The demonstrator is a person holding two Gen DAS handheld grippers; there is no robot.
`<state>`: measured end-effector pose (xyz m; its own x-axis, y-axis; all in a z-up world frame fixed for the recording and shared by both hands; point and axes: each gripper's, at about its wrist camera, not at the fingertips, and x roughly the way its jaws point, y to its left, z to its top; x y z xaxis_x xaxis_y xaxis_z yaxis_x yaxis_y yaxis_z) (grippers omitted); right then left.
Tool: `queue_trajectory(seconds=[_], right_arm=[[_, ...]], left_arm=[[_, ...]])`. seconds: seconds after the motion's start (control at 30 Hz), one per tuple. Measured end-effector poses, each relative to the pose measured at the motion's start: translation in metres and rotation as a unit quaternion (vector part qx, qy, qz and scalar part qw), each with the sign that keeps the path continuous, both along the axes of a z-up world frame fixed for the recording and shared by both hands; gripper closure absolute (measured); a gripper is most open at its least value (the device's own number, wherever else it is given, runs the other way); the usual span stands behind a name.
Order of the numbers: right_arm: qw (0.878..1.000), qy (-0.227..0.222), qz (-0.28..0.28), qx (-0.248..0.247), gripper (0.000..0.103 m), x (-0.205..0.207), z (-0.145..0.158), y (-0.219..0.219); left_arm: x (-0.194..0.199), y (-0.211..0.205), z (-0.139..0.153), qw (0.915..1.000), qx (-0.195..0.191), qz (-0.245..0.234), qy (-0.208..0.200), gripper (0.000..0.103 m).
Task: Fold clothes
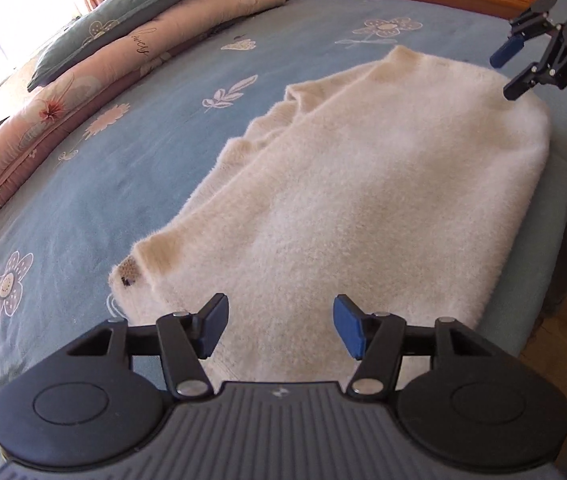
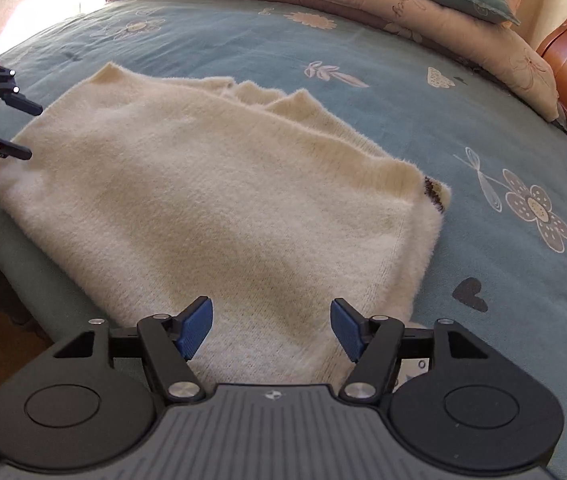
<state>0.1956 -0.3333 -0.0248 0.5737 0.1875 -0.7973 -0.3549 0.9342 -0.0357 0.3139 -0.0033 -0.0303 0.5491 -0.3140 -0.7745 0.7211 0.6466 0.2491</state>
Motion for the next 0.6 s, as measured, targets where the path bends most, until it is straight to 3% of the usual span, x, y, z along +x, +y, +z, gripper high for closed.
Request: queue_trajectory(seconds=[0.07, 0.17, 0.23, 0.33, 0.6], right_arm=[[0.998, -0.008, -0.035, 0.042, 0.03, 0.022, 0.006, -0.011], [0.989, 0.029, -0.09, 0.109, 0.03, 0.056, -0.009, -0.026], [0.983, 0.053, -0.122, 0.13, 0.03, 0.067, -0.023, -0.035], [0.974, 0.059, -0.137, 0.169, 0.03, 0.063, -0.035, -0.049], [0.975, 0.02, -0.145, 0.168, 0.03, 0.074, -0.009, -0.05]], left_arm=[[0.027, -0.002, 0.01, 0.9987, -0.034, 0.036, 0.013, 0.043], [0.064, -0.002, 0.009, 0.9911, -0.083, 0.084, 0.061, 0.042], [0.08, 0.002, -0.001, 0.9841, -0.099, 0.113, 0.095, 0.042], [0.095, 0.013, -0.021, 0.9768, -0.085, 0.155, 0.121, 0.043], [0.116, 0.015, -0.008, 0.9672, -0.118, 0.176, 0.14, 0.043]])
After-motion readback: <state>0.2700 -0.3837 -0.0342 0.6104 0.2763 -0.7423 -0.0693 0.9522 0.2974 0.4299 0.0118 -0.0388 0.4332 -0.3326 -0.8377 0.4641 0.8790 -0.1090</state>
